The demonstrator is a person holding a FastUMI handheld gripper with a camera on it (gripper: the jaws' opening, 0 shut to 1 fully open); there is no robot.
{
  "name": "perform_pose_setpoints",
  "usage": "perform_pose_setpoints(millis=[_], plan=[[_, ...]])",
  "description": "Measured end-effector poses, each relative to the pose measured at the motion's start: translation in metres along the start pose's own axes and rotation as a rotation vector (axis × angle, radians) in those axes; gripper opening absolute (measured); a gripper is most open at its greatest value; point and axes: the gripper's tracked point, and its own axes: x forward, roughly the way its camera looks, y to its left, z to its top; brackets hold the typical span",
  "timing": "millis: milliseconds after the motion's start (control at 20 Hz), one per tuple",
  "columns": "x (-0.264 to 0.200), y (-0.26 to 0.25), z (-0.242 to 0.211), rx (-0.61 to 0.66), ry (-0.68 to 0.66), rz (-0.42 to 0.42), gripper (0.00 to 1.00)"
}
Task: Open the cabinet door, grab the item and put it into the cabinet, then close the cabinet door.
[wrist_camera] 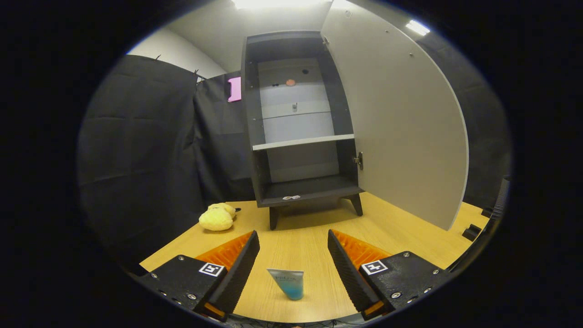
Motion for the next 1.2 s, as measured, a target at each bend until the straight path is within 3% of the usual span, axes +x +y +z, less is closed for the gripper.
perform_pose_setpoints(millis=[650,750,850,900,1200], plan=[[0.027,0.002,-0.11,-0.018,0.251,-0.062,0.91],[0.029,0.002,-0.116,-0.03,0.267,-0.072,0.86],[0.03,-0.005,-0.112,-0.06,0.276,-0.099,0.58],[0.031,-0.002,-0.112,-0.051,0.28,-0.089,0.53],[0.042,0.004,-0.069,-0.042,0.254,-0.06,0.52]])
